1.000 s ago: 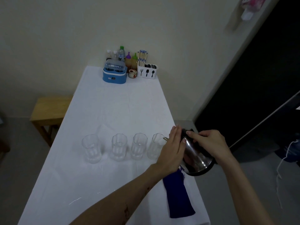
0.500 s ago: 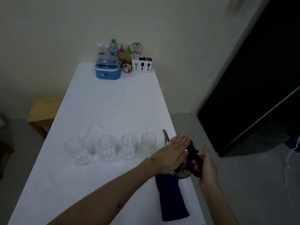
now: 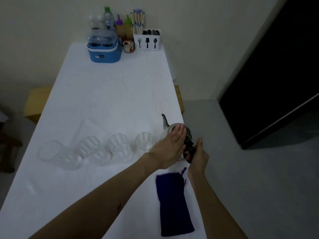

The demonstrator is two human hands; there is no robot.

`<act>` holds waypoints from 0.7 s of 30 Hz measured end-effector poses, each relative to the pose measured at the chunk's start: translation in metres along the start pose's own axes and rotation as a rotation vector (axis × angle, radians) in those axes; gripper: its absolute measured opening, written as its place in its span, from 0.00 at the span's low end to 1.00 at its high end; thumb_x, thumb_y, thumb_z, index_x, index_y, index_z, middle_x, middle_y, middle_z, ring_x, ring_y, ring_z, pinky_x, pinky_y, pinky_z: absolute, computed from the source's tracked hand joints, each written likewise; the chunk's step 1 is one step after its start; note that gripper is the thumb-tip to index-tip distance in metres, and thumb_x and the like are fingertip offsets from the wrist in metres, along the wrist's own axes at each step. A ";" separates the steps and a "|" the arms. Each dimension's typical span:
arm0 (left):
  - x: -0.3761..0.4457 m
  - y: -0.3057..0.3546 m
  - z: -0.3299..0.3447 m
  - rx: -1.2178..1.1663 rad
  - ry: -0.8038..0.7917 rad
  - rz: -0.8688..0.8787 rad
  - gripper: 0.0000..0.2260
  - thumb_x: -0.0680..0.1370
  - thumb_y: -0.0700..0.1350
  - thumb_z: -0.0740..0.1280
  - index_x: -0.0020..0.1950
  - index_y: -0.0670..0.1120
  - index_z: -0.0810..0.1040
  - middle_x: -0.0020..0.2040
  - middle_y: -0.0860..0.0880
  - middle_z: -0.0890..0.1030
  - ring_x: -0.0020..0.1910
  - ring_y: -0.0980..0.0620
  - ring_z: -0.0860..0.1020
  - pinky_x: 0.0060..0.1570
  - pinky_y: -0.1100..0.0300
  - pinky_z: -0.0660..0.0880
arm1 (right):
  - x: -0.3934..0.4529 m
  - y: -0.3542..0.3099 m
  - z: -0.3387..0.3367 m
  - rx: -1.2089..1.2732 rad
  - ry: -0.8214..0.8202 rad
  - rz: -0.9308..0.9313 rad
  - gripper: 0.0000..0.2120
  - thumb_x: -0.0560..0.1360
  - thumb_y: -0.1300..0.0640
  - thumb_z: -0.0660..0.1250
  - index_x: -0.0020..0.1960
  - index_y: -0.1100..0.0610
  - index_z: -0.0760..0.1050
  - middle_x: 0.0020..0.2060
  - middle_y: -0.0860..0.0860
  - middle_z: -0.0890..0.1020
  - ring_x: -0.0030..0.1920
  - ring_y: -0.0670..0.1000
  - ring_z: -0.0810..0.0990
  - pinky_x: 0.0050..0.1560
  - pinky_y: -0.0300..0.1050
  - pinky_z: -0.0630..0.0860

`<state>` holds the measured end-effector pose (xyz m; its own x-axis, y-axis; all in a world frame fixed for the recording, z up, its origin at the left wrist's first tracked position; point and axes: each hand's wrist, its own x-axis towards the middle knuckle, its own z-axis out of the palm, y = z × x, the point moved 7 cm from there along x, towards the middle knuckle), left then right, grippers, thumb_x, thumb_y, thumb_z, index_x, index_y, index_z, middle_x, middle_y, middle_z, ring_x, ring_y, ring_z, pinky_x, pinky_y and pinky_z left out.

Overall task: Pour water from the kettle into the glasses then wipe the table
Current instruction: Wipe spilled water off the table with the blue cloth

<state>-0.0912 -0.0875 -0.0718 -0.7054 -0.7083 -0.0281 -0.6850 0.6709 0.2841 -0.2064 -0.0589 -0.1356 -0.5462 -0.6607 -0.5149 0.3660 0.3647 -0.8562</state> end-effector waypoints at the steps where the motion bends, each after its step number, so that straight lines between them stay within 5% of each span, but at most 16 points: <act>1: 0.002 -0.003 0.005 0.006 -0.024 -0.015 0.41 0.73 0.54 0.17 0.76 0.32 0.44 0.77 0.34 0.44 0.77 0.37 0.40 0.75 0.45 0.44 | 0.001 0.002 0.001 0.005 -0.002 0.000 0.23 0.79 0.42 0.66 0.32 0.57 0.76 0.31 0.51 0.82 0.32 0.49 0.79 0.37 0.44 0.76; 4: 0.003 -0.005 0.010 -0.056 -0.026 -0.077 0.36 0.77 0.55 0.25 0.76 0.34 0.45 0.78 0.35 0.46 0.78 0.39 0.42 0.76 0.45 0.46 | 0.008 0.009 0.001 -0.004 -0.004 0.004 0.22 0.79 0.42 0.66 0.33 0.56 0.76 0.32 0.51 0.82 0.33 0.49 0.79 0.36 0.43 0.75; 10: 0.004 -0.003 0.014 -0.005 -0.023 -0.065 0.38 0.75 0.55 0.22 0.76 0.33 0.44 0.78 0.35 0.46 0.78 0.39 0.43 0.76 0.47 0.45 | 0.009 0.009 0.000 0.009 -0.062 -0.054 0.17 0.80 0.46 0.65 0.36 0.51 0.80 0.30 0.43 0.85 0.38 0.47 0.82 0.44 0.44 0.77; 13: 0.004 -0.002 0.016 0.007 -0.041 -0.119 0.35 0.76 0.55 0.26 0.77 0.35 0.42 0.78 0.37 0.44 0.78 0.41 0.42 0.76 0.48 0.43 | 0.008 0.016 -0.005 0.017 -0.052 -0.127 0.13 0.81 0.47 0.64 0.44 0.51 0.83 0.40 0.48 0.88 0.45 0.50 0.85 0.50 0.50 0.80; 17: -0.004 0.001 0.010 -0.087 -0.011 -0.197 0.26 0.83 0.51 0.41 0.77 0.40 0.41 0.79 0.43 0.42 0.78 0.47 0.39 0.76 0.52 0.39 | -0.017 0.040 -0.031 -0.311 0.148 -0.406 0.08 0.83 0.52 0.61 0.53 0.55 0.77 0.51 0.59 0.83 0.48 0.54 0.80 0.51 0.54 0.80; 21: -0.050 0.017 0.021 -0.209 0.212 -0.130 0.24 0.83 0.46 0.47 0.78 0.43 0.44 0.79 0.47 0.44 0.78 0.52 0.40 0.76 0.56 0.39 | -0.064 0.088 -0.041 -0.904 0.014 -0.557 0.27 0.76 0.42 0.67 0.68 0.58 0.73 0.65 0.57 0.78 0.62 0.60 0.75 0.60 0.60 0.74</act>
<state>-0.0714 -0.0365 -0.0863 -0.5458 -0.8297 0.1168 -0.6989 0.5277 0.4827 -0.1699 0.0423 -0.1796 -0.4752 -0.8791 -0.0361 -0.6310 0.3691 -0.6823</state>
